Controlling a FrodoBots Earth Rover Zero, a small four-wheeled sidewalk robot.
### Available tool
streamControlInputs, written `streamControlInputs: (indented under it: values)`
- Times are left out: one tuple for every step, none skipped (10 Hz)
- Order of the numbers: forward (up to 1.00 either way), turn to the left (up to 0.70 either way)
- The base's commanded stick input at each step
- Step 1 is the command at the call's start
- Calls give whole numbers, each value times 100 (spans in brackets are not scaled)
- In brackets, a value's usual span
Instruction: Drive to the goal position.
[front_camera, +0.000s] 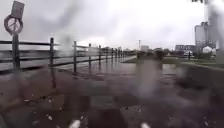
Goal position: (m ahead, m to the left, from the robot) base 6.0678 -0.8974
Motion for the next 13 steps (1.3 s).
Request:
streamControlInputs:
  values:
    - [70, 0]
    - [70, 0]
    - [70, 0]
    - [70, 0]
    - [70, 0]
    - [70, 0]
    - [70, 0]
    - [70, 0]
    - [70, 0]
    - [70, 0]
    - [70, 0]
    - [70, 0]
    - [70, 0]
